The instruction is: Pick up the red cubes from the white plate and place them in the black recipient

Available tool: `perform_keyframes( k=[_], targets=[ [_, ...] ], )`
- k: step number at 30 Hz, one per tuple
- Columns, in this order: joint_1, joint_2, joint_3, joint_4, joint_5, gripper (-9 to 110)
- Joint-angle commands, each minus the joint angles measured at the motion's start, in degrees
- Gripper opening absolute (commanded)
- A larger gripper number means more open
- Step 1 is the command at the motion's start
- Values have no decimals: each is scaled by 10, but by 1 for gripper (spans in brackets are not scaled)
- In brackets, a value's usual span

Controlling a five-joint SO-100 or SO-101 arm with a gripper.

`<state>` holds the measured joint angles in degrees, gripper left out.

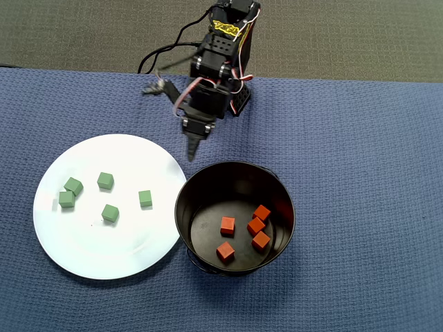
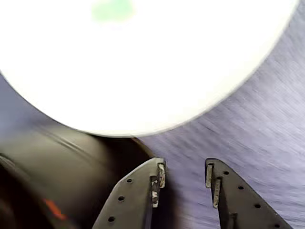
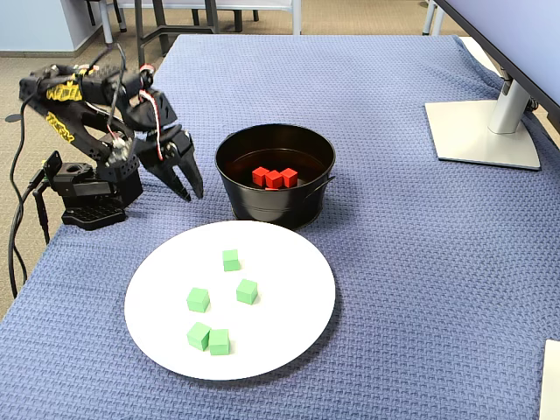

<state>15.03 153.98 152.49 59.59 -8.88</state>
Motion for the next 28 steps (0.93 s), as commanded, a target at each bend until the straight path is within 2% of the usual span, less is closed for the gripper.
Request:
perform_keyframes(
  k=[1,7,28],
  targets=[
    [-72,95,69,0,20,0],
    [-109,224,127,78,19,0],
    [-101,238,136,85,32,0]
  ],
)
